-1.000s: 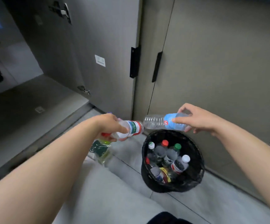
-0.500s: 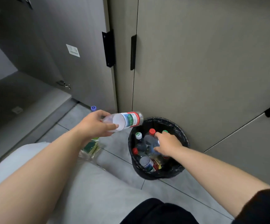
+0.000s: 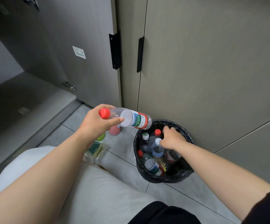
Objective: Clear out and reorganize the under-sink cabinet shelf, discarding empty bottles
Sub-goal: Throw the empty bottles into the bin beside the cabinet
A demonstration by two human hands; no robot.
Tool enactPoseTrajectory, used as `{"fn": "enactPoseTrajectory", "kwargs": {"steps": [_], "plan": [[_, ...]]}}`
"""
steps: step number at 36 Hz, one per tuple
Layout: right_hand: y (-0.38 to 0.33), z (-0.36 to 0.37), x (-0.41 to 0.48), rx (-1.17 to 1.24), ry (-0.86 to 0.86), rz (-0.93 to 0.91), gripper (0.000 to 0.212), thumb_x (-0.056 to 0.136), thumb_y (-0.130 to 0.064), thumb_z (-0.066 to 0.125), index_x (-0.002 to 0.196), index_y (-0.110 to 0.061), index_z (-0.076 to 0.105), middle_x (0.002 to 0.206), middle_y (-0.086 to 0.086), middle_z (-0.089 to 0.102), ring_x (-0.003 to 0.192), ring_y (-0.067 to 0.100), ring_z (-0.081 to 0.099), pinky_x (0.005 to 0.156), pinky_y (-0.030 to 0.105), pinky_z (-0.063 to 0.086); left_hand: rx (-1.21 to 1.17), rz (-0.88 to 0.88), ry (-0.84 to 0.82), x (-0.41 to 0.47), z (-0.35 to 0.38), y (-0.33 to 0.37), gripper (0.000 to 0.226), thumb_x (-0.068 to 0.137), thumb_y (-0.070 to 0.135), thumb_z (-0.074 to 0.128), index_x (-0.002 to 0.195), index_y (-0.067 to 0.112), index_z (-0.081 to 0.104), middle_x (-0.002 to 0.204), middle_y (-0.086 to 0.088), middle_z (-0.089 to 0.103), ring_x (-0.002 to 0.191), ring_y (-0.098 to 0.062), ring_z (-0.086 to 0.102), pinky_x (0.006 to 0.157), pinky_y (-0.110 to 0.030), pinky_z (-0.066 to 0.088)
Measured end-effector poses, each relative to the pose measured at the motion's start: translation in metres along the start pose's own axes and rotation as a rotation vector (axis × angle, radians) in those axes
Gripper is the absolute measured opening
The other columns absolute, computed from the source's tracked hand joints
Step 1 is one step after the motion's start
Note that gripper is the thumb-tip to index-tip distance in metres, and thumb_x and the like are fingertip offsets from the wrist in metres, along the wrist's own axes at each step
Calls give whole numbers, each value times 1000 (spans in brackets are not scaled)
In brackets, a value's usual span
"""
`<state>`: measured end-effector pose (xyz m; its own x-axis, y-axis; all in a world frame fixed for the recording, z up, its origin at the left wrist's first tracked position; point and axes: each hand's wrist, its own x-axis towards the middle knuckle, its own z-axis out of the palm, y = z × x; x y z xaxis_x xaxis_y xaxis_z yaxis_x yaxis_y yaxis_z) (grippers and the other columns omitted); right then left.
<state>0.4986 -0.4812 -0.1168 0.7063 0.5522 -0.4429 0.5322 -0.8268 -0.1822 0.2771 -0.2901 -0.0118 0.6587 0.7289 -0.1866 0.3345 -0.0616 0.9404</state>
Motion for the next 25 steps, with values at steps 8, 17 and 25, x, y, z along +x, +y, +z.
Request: {"fn": "enactPoseTrajectory", "kwargs": {"steps": [8,17,25], "plan": [[-51,-96,-48,699,308,-440,37,90,-19,66,123,-27,53,107,3,58,76,13,54,79,29,44,-8,163,-40,-3,12,17,36,72,28,92,102,20,72,92,-1,78,90,-28,74,88,-48,60],[-104,-136,-95,325,285,-862,30,77,-26,84,104,-24,72,97,1,57,65,4,50,70,19,44,115,303,-261,-5,29,21,24,72,30,91,88,29,73,67,13,63,59,-1,50,59,-13,42],[-66,-127,-93,154,258,-809,21,79,-28,79,93,-29,63,90,-10,55,72,7,55,70,22,45,171,275,-416,-11,32,17,35,80,26,87,112,23,72,100,1,78,92,-8,75,76,-15,51]]}}
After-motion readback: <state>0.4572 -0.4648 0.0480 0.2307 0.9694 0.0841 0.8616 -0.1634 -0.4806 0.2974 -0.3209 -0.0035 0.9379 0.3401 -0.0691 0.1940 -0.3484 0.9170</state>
